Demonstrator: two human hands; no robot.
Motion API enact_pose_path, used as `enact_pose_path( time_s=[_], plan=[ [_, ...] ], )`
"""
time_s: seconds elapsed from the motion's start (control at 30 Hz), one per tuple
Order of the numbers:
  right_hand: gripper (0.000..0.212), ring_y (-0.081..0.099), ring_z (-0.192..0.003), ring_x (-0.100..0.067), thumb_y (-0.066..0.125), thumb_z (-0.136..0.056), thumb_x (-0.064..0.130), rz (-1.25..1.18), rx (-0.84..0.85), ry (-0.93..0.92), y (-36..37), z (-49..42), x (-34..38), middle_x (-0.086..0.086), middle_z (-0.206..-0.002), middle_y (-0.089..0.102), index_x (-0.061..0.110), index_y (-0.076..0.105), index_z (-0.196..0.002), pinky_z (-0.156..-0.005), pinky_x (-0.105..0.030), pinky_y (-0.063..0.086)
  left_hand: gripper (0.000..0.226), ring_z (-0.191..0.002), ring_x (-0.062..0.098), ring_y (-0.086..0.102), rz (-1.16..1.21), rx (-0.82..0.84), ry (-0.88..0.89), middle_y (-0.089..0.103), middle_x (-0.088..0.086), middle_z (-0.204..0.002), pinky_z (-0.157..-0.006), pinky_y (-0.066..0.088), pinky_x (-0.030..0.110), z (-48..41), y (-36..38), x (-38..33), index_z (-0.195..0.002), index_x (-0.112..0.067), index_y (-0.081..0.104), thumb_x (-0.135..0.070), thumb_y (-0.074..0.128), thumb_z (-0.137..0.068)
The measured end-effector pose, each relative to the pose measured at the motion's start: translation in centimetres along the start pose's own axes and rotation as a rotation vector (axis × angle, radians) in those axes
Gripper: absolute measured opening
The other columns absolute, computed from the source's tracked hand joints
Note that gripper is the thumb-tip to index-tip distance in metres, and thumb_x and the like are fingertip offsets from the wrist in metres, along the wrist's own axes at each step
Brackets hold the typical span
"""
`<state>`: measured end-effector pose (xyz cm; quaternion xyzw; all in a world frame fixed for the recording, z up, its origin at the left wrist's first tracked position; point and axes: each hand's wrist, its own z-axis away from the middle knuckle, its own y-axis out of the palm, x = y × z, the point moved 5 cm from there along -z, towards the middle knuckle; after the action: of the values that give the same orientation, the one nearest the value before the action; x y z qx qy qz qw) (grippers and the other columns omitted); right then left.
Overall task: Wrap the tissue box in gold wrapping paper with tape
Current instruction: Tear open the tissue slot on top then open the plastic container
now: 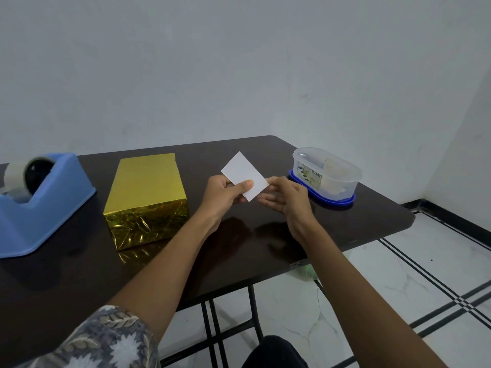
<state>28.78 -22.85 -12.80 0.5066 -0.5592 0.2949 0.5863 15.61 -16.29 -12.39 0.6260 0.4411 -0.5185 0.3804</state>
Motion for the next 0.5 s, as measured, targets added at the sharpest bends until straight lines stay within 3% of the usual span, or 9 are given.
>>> enact_pose_path(
  time_s=[0.1, 0.23, 0.4, 0.5],
  plan=[
    [0.017, 0.071, -0.076, -0.019, 0.058, -0.091, 0.021, -0.009, -0.015, 0.014, -0.17, -0.13, 0.0, -0.007, -0.084, 0.073, 0.007, 0.068, -0.09, -0.071, -0.026, 0.059, 0.013, -0.077, 0.013, 0.066, 0.004, -0.009, 0.009, 0.069, 0.004, -0.092, -0.058, 0.053, 0.017, 0.01, -0.02, -0.07, -0.097, -0.004, 0.065, -0.008, 0.067, -0.085],
    [0.018, 0.071, -0.081, -0.02, 0.059, -0.09, 0.014, -0.011, 0.02, 0.027, -0.18, -0.19, -0.34, -0.013, -0.093, 0.071, 0.002, 0.067, -0.101, -0.073, -0.027, 0.059, 0.015, -0.078, 0.013, 0.066, 0.005, -0.018, 0.005, 0.069, 0.004, -0.094, -0.059, 0.053, 0.017, -0.06, -0.23, -0.03, -0.1, -0.005, 0.065, -0.01, 0.066, -0.086],
    [0.015, 0.069, -0.08, -0.017, 0.058, -0.091, 0.016, 0.077, 0.054, -0.005, -0.06, -0.3, -0.44, -0.009, -0.086, 0.07, 0.005, 0.068, -0.089, -0.076, -0.028, 0.058, 0.023, -0.078, 0.013, 0.066, -0.004, -0.01, -0.014, 0.07, 0.012, -0.103, -0.059, 0.054, 0.018, 0.05, -0.06, 0.2, -0.106, -0.002, 0.064, -0.01, 0.067, -0.085],
    [0.013, 0.067, -0.073, -0.013, 0.058, -0.091, 0.014, 0.122, 0.02, -0.031, -0.05, -0.29, -0.45, -0.003, -0.074, 0.068, 0.009, 0.068, -0.084, -0.07, -0.025, 0.058, 0.052, -0.093, 0.015, 0.061, -0.295, -0.167, 0.042, 0.061, -0.001, -0.109, -0.071, 0.053, 0.026, -0.06, -0.76, 0.13, -0.124, -0.01, 0.052, -0.019, 0.076, -0.079]
  ],
)
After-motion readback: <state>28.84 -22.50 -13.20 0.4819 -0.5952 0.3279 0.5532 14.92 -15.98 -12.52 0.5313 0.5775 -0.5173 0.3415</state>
